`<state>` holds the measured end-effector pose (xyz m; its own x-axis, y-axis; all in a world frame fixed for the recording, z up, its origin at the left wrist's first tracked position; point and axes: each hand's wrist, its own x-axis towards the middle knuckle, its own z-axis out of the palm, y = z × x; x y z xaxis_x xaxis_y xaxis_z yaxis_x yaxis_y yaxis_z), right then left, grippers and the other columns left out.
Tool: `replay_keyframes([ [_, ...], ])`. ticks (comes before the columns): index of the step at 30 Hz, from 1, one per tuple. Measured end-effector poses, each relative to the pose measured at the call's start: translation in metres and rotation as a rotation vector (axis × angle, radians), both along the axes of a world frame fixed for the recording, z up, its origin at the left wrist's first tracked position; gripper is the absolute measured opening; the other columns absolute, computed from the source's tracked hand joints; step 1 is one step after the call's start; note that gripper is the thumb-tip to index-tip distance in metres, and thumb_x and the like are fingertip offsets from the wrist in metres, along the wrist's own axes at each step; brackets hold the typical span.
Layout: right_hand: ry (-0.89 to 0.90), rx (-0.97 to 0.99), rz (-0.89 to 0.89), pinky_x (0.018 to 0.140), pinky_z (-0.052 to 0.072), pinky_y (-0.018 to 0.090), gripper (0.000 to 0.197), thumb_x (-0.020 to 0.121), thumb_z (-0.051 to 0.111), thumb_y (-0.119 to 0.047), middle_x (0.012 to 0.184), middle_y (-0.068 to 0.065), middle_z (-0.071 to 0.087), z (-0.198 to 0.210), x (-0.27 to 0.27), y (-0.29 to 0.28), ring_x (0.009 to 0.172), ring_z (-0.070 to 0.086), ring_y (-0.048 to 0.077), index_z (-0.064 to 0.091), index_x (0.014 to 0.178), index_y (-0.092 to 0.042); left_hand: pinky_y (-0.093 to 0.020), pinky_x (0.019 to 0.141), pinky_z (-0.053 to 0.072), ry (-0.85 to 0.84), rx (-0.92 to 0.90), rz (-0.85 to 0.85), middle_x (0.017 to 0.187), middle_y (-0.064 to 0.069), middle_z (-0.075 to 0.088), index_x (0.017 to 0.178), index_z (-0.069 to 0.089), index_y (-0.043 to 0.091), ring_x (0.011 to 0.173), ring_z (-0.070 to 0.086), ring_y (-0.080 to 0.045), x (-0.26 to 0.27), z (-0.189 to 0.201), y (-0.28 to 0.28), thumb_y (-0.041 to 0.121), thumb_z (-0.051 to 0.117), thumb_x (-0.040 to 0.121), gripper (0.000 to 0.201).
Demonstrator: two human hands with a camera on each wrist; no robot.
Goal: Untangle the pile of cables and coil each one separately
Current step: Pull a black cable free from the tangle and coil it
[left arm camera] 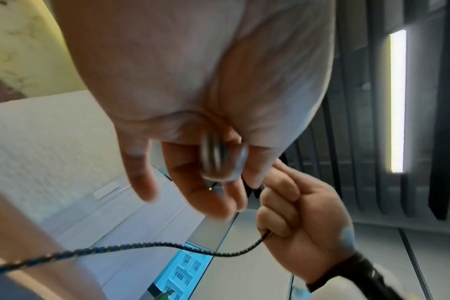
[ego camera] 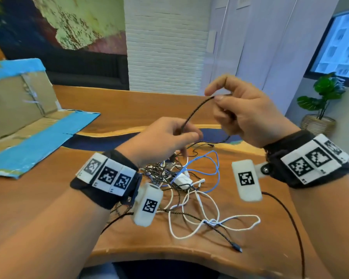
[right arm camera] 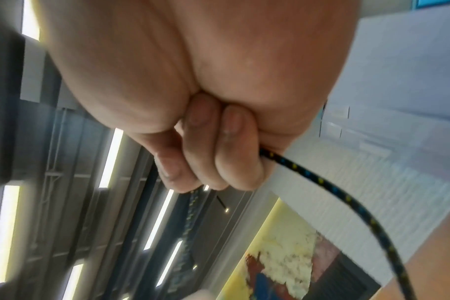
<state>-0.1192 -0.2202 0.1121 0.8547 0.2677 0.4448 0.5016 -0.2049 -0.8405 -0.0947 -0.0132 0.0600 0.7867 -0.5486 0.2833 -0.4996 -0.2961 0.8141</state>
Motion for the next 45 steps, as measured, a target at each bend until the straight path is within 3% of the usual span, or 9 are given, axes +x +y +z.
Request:
replay_keyframes([
  [7, -0.068, -0.072, -0.395, 0.039, 0.025, 0.019, 0.014, 0.099, 0.064, -0.014, 0.05, -0.008, 0.048, -0.004, 0.009, -0.067, 0.044, 0.033, 0.009, 0.074, 0.09, -0.017, -0.027, 0.045, 0.029, 0.368, -0.436, -0.164, 0.054, 0.005, 0.022, 0.08, 0.061, 0.01, 0.045, 0.017, -0.012, 0.007, 0.013, 0.023, 0.044, 0.043, 0.1, 0.044],
  [12, -0.101, -0.16, -0.322, 0.046, 0.034, 0.01, 0.009, 0.093, 0.07, -0.007, 0.053, -0.013, 0.061, -0.024, -0.001, -0.054, 0.044, 0.045, 0.001, 0.077, 0.088, -0.006, -0.03, 0.064, 0.045, 0.184, -0.102, -0.258, 0.061, -0.004, 0.042, 0.106, 0.072, 0.005, 0.058, 0.044, -0.019, 0.007, 0.003, 0.012, 0.022, 0.036, 0.11, 0.039],
  [19, -0.169, -0.118, -0.468, 0.069, 0.052, 0.016, 0.013, 0.088, 0.078, -0.014, 0.07, -0.011, 0.075, -0.038, 0.013, -0.051, 0.069, 0.066, 0.002, 0.078, 0.081, -0.025, -0.029, 0.053, 0.038, 0.3, -0.198, -0.06, 0.066, -0.002, 0.031, 0.097, 0.07, 0.011, 0.053, 0.032, -0.017, 0.009, -0.014, 0.002, 0.05, 0.054, 0.096, 0.042],
  [24, -0.114, 0.05, -0.249, 0.048, 0.039, 0.008, 0.012, 0.093, 0.067, -0.001, 0.075, 0.009, 0.074, -0.037, 0.008, -0.018, 0.044, 0.049, 0.0, 0.077, 0.099, -0.005, -0.02, 0.087, 0.05, 0.158, -0.222, -0.012, 0.121, -0.002, 0.069, 0.131, 0.06, 0.024, 0.109, 0.067, -0.008, 0.013, -0.02, -0.011, 0.028, 0.069, 0.095, 0.037],
  [27, -0.073, 0.175, -0.174, 0.04, 0.026, 0.02, 0.023, 0.097, 0.062, -0.003, 0.084, 0.008, 0.078, -0.033, 0.014, -0.013, 0.043, 0.03, 0.012, 0.079, 0.098, -0.019, -0.029, 0.086, 0.051, 0.192, -0.234, -0.126, 0.074, -0.008, 0.067, 0.117, 0.066, 0.014, 0.076, 0.07, -0.021, 0.009, -0.03, -0.017, 0.014, 0.058, 0.102, 0.016],
  [32, -0.091, 0.148, -0.358, 0.04, 0.031, 0.015, 0.021, 0.097, 0.062, -0.002, 0.08, 0.003, 0.078, -0.041, 0.019, -0.035, 0.039, 0.035, 0.003, 0.077, 0.098, -0.018, -0.021, 0.04, 0.029, 0.617, -0.753, -0.16, 0.056, 0.007, 0.016, 0.074, 0.061, 0.014, 0.043, 0.012, -0.009, 0.008, -0.022, 0.016, 0.035, 0.048, 0.1, 0.036],
  [38, 0.077, -0.422, -0.246, 0.067, 0.041, 0.006, 0.02, 0.095, 0.068, -0.009, 0.081, -0.006, 0.079, -0.076, 0.002, 0.013, 0.068, 0.064, -0.009, 0.081, 0.085, -0.021, -0.022, 0.054, 0.049, 0.545, -1.192, -0.134, 0.064, 0.007, 0.038, 0.107, 0.067, 0.011, 0.05, 0.04, -0.007, 0.021, 0.002, 0.017, 0.027, 0.034, 0.11, 0.036],
  [41, 0.087, -0.542, -0.057, 0.061, 0.039, 0.011, 0.016, 0.095, 0.071, -0.018, 0.067, -0.007, 0.074, -0.081, -0.008, 0.04, 0.057, 0.058, -0.003, 0.081, 0.082, -0.015, -0.043, 0.096, 0.053, 0.338, -0.951, 0.0, 0.082, -0.003, 0.069, 0.11, 0.064, 0.009, 0.088, 0.068, -0.019, 0.022, -0.01, -0.001, 0.021, 0.032, 0.112, 0.035],
  [45, 0.053, -0.226, -0.057, 0.058, 0.041, 0.013, 0.011, 0.093, 0.071, -0.009, 0.058, -0.007, 0.064, -0.06, -0.008, 0.026, 0.055, 0.052, 0.0, 0.079, 0.087, -0.004, -0.046, 0.079, 0.053, 0.12, -0.268, -0.012, 0.074, -0.006, 0.071, 0.1, 0.071, 0.005, 0.076, 0.065, -0.023, 0.019, -0.031, -0.002, 0.017, 0.042, 0.109, 0.032],
])
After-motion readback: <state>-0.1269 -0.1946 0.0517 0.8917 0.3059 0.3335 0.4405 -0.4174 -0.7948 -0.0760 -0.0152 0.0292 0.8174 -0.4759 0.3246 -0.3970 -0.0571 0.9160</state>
